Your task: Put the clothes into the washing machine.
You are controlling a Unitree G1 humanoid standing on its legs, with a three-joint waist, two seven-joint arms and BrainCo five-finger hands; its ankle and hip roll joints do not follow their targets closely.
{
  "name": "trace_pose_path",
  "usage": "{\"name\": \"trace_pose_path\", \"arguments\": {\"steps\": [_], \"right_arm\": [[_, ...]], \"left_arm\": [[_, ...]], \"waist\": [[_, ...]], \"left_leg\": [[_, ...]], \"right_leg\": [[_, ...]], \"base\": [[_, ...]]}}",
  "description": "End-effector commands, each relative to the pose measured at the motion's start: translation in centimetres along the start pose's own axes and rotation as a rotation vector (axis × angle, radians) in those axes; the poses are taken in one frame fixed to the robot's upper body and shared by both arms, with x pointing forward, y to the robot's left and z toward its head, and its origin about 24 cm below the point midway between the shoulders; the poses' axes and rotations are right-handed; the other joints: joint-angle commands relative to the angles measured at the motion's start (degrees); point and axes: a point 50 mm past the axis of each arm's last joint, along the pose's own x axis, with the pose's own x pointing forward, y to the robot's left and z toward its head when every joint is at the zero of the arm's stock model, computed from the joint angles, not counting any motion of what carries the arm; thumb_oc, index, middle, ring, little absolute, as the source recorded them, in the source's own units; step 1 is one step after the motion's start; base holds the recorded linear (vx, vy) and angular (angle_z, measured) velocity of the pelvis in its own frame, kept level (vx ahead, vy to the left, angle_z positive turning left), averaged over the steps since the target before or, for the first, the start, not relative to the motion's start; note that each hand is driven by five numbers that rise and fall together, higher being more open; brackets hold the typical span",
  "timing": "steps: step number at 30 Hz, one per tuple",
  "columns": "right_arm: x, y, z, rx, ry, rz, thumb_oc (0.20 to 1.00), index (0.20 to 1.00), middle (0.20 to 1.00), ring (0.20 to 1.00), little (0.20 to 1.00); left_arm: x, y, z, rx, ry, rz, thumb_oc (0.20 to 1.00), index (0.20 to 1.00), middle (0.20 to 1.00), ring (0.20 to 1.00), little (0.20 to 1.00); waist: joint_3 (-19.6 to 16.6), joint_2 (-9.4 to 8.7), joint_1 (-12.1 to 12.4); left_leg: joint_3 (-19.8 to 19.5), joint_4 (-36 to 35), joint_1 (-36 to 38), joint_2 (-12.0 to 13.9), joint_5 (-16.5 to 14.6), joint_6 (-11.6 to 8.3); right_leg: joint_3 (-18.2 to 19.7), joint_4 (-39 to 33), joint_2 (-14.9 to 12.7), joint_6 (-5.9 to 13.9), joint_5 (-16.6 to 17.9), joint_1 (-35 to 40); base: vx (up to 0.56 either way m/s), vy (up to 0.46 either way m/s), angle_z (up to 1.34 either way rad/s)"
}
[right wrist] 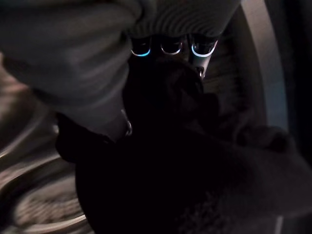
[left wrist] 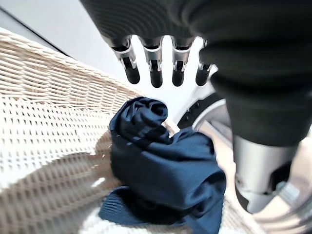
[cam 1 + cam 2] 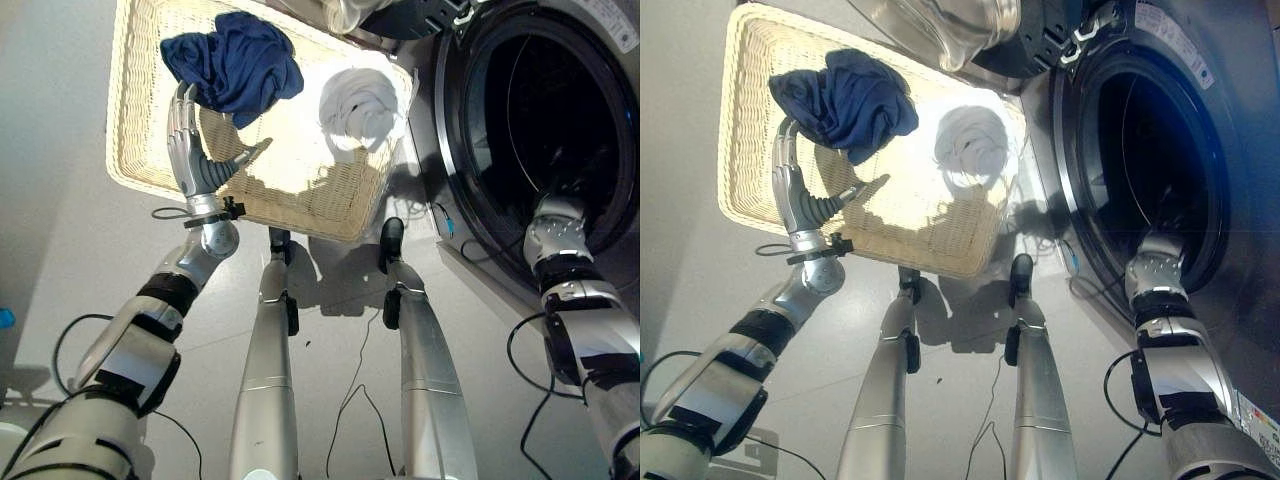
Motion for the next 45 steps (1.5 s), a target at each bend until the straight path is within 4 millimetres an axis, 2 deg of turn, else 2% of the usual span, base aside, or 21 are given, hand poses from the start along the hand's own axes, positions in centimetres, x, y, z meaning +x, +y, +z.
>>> {"name": "trace_pose_path", "arguments": {"steps": [1,2,6,8,9,10,11,13,16,18,25,30,34,38,39,40,41,45], "right_arm": [[1.9,3.8,7.0,-0.143,-0.241,0.14,1.0,1.0,1.0,1.0,1.0],[2.6,3.5,7.5,-0.21,-0.206,0.131,1.0,1.0,1.0,1.0,1.0],[3.2,2.4,7.5,-0.286,-0.151,0.08,1.0,1.0,1.0,1.0,1.0],[3.4,1.0,6.5,-0.416,-0.054,0.012,1.0,1.0,1.0,1.0,1.0],[3.4,0.2,5.5,-0.54,0.035,-0.019,1.0,1.0,1.0,1.0,1.0],[3.4,0.0,5.4,-0.568,0.049,-0.027,1.0,1.0,1.0,1.0,1.0],[3.3,-0.6,4.8,-0.68,0.081,-0.051,1.0,1.0,1.0,1.0,1.0],[3.1,-0.8,3.7,-0.866,0.144,-0.072,1.0,1.0,1.0,1.0,1.0],[2.9,-0.8,2.8,-0.995,0.177,-0.071,1.0,1.0,1.0,1.0,1.0],[2.5,-0.4,1.2,-1.062,0.213,-0.067,1.0,1.0,1.0,1.0,1.0],[1.2,-0.5,-2.1,-1.19,0.301,0.019,1.0,1.0,1.0,1.0,1.0],[-0.1,-0.6,-4.5,-1.206,0.366,0.153,1.0,1.0,1.0,1.0,1.0],[-0.9,-1.2,-5.6,-1.175,0.401,0.218,1.0,1.0,1.0,1.0,1.0],[-1.8,-1.5,-6.3,-1.118,0.421,0.283,1.0,1.0,1.0,1.0,1.0],[-1.9,-1.5,-6.4,-1.111,0.421,0.289,1.0,1.0,1.0,1.0,1.0],[-1.9,-1.5,-6.4,-1.111,0.421,0.289,1.0,1.0,1.0,1.0,1.0],[-2.2,-1.5,-6.6,-1.091,0.414,0.318,1.0,1.0,1.0,1.0,1.0],[-2.7,-0.8,-6.9,-1.07,0.403,0.374,1.0,1.0,1.0,1.0,1.0]], "left_arm": [[2.3,1.2,-0.3,0.072,-0.017,0.026,1.0,1.0,1.0,1.0,1.0],[3.8,1.8,-0.8,0.16,-0.027,-0.009,1.0,1.0,1.0,1.0,1.0],[5.6,2.1,-0.4,0.235,-0.057,-0.024,1.0,1.0,1.0,1.0,1.0],[6.5,2.1,-0.1,0.274,-0.074,-0.033,1.0,1.0,1.0,1.0,1.0],[7.1,2.1,0.4,0.299,-0.102,-0.031,1.0,1.0,1.0,1.0,1.0],[7.2,2.1,0.6,0.301,-0.107,-0.028,1.0,1.0,1.0,1.0,1.0],[7.6,2.0,1.0,0.306,-0.124,-0.016,1.0,1.0,1.0,1.0,1.0],[8.7,2.1,2.1,0.333,-0.159,0.016,1.0,1.0,1.0,1.0,1.0],[9.6,2.2,2.9,0.363,-0.185,0.057,1.0,1.0,1.0,1.0,1.0],[10.7,2.4,4.0,0.384,-0.204,0.087,1.0,1.0,1.0,1.0,1.0],[12.1,2.1,5.7,0.411,-0.249,0.069,1.0,1.0,1.0,1.0,1.0],[13.0,2.0,5.9,0.427,-0.2,0.016,1.0,1.0,1.0,1.0,1.0],[13.0,1.6,5.3,0.431,-0.127,-0.073,1.0,1.0,1.0,1.0,1.0],[12.7,1.6,3.5,0.452,0.031,-0.206,1.0,1.0,1.0,1.0,1.0],[12.7,1.5,3.3,0.452,0.049,-0.222,0.639,0.639,0.639,0.639,0.639],[12.7,1.5,3.3,0.452,0.049,-0.222,0.639,0.639,0.639,0.639,0.639],[12.4,1.4,2.4,0.451,0.111,-0.281,0.2,0.2,0.2,0.2,0.2],[11.8,1.4,1.3,0.438,0.194,-0.33,0.2,0.2,0.2,0.2,0.2]], "waist": [[-1.3,-2.71,-0.8],[-1.3,-3.21,-1.1],[-1.3,-3.21,-1.4],[-1.3,-3.03,-1.4],[-1.3,-2.86,-1.3],[-1.3,-2.85,-1.2],[-1.3,-2.83,-1.1],[-1.3,-2.97,-1.1],[-1.3,-3.0,-1.0],[-1.3,-3.13,-1.1],[-1.3,-3.4,-1.9],[-1.3,-3.37,-3.3],[-1.3,-3.58,-4.1],[-1.3,-3.77,-5.1],[-1.3,-3.79,-5.2],[-1.3,-3.79,-5.2],[-1.3,-3.87,-5.6],[-1.3,-3.87,-6.1]], "left_leg": [[-1.2,5.3,0.5,-2.5,-4.5,2.07],[-1.4,5.2,1.0,-2.2,-4.4,2.07],[-1.5,5.0,0.7,-2.5,-3.8,2.27],[-1.4,5.1,1.2,-2.5,-4.3,2.26],[-1.4,4.9,1.1,-2.7,-4.1,2.31],[-1.4,4.9,1.1,-2.6,-4.1,2.31],[-1.4,4.7,1.0,-2.6,-3.9,2.28],[-1.5,4.3,0.9,-2.6,-3.8,2.26],[-1.7,3.9,0.5,-2.5,-3.6,2.31],[-1.7,3.7,0.2,-2.5,-3.7,2.28],[-1.2,2.4,-0.9,-2.1,-3.2,2.14],[-0.3,1.8,-1.8,-1.7,-3.1,1.72],[0.5,1.8,-1.8,-1.4,-3.7,1.47],[1.3,1.3,-2.1,-1.1,-3.4,1.18],[1.3,1.3,-2.2,-1.1,-3.4,1.15],[1.3,1.3,-2.2,-1.1,-3.4,1.15],[1.5,1.2,-2.3,-1.0,-3.4,1.13],[1.8,1.3,-2.5,-1.0,-3.4,1.0]], "right_leg": [[-4.8,-4.2,-0.2,4.4,7.0,3.0],[-4.7,-4.0,-0.2,4.32,6.8,3.5],[-4.6,-4.1,-0.3,4.1,7.2,3.1],[-4.5,-3.7,-0.2,4.14,6.6,3.5],[-4.5,-4.0,-0.3,4.09,6.8,3.4],[-4.6,-4.1,-0.3,4.1,6.8,3.4],[-4.7,-4.2,-0.4,4.17,7.0,3.3],[-4.7,-4.8,-0.3,4.15,7.4,3.2],[-4.8,-4.8,-0.3,4.16,7.4,2.8],[-4.9,-4.8,-0.3,4.19,7.3,2.4],[-4.7,-5.9,-0.1,4.18,7.9,1.2],[-3.6,-6.5,0.8,4.0,7.7,-0.1],[-3.0,-6.6,1.4,3.91,7.1,-0.2],[-2.2,-7.3,1.7,3.85,7.1,-0.5],[-2.1,-7.3,1.7,3.83,7.1,-0.6],[-2.1,-7.3,1.7,3.83,7.1,-0.6],[-1.8,-7.4,1.8,3.81,7.0,-0.8],[-1.4,-7.6,1.9,3.78,6.9,-1.1]], "base": [[0.0,0.0,0.0],[0.0,0.0,0.0],[0.0,0.029,-0.01],[0.0,0.035,0.03],[-0.01,0.015,0.03],[-0.02,0.008,0.03],[-0.02,-0.008,0.04],[-0.02,-0.003,0.02],[0.0,0.0,0.0],[0.0,0.0,0.0],[-0.01,0.027,-0.01],[-0.01,0.078,-0.04],[0.0,0.072,-0.03],[0.0,0.064,-0.08],[0.01,0.037,-0.07],[0.0,0.041,-0.04],[0.0,0.038,-0.02],[0.0,0.02,-0.03]]}}
